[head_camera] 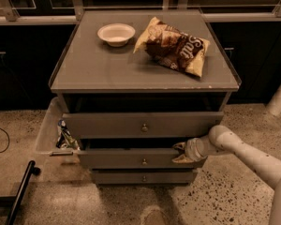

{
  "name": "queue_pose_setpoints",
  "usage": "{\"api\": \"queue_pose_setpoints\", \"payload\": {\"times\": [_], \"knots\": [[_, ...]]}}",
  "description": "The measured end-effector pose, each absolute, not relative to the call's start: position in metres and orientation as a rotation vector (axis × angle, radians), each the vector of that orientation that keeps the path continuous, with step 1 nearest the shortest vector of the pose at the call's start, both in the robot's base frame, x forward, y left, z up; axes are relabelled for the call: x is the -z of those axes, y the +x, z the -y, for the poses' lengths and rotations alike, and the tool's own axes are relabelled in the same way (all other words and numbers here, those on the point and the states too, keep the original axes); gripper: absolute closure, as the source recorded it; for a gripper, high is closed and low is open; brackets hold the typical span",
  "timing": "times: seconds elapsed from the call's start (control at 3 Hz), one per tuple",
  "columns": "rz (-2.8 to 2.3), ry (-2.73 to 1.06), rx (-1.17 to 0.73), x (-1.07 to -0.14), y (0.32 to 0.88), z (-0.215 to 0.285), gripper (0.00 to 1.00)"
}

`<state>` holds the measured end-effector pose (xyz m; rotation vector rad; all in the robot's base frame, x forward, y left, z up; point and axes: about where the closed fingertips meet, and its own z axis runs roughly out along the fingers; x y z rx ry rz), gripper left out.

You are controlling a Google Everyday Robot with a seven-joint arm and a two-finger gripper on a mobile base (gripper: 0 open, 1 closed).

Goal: Open middle drawer

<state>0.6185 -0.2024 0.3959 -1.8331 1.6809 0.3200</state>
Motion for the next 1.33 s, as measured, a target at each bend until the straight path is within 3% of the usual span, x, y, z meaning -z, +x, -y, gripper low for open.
{"api": "queue_pose_setpoints", "payload": {"times": [0.33, 0.67, 1.0, 1.33], "knots": [[-1.681, -1.833, -0.32, -0.3983, 0.6196, 0.2024, 0.89], [-1.681, -1.832, -0.32, -0.3983, 0.6197, 0.2024, 0.85], [-1.692, -1.804, -0.335, -0.3985, 0.6236, 0.2014, 0.62], [-1.701, -1.789, -0.332, -0.4023, 0.614, 0.208, 0.66]]}}
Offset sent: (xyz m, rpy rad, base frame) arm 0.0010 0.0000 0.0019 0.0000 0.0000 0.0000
